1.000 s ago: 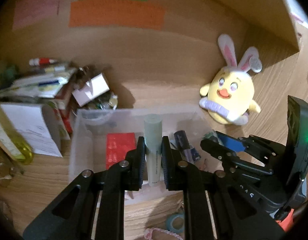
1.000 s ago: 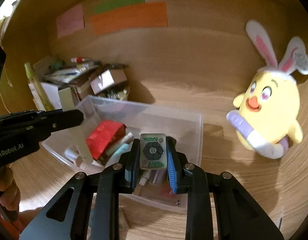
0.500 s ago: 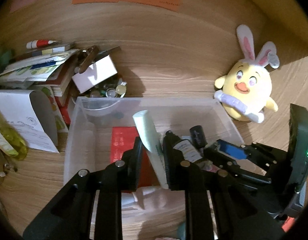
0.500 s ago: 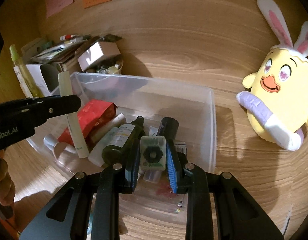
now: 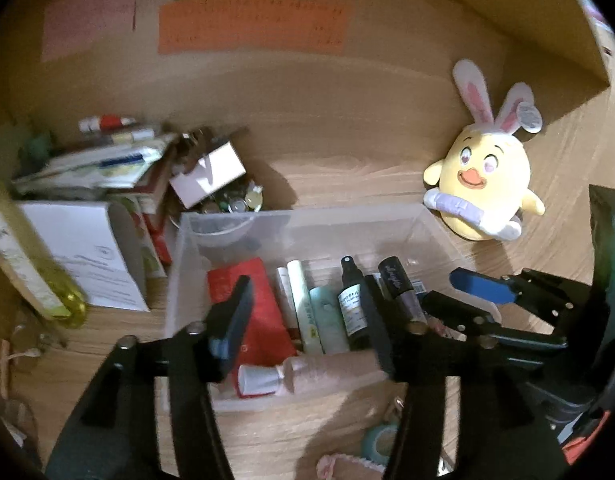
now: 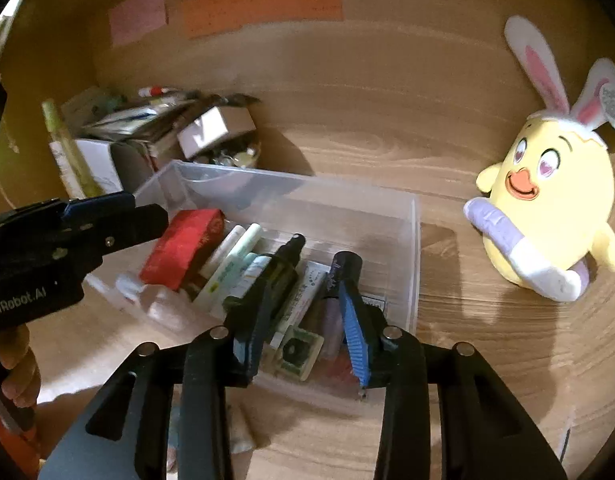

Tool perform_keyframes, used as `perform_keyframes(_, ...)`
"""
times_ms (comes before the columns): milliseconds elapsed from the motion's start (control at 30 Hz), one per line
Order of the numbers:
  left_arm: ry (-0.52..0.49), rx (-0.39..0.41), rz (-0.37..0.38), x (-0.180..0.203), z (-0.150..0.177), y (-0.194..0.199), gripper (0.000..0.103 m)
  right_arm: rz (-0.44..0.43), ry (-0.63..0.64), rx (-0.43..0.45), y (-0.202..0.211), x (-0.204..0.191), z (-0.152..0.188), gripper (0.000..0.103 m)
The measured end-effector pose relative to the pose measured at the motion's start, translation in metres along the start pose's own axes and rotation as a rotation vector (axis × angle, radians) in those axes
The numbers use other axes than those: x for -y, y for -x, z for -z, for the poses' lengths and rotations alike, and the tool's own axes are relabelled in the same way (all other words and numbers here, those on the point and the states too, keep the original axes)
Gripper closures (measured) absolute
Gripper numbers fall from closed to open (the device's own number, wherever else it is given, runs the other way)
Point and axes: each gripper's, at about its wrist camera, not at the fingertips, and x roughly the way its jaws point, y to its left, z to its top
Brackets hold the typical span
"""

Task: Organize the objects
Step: 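Withdraw both tools toward the pink cord and white pen, then grasp the pink braided cord with the left tool while the right grasps the white pen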

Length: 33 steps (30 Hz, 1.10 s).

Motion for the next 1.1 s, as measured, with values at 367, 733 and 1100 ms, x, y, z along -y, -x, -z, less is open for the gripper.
perform_keyframes(367, -0.067, 0.04, -0.005, 0.009, 0.035, 0.045, 0.024, -0.022, 0.043, 0.046, 0.047, -0.019, 0.037, 0.055)
perform_keyframes(733, -0.074, -0.133, 0.01, 0.004, 0.1, 0.025, 0.024, -0.083, 0.019, -0.096, 0.029, -0.028, 0.097, 0.055)
perform_keyframes(1100, -0.103, -0.241, 0.04, 0.012, 0.122, 0.001, 0.056, -0.094, 0.045, -0.162, 0.015, -0.043, 0.117, 0.073)
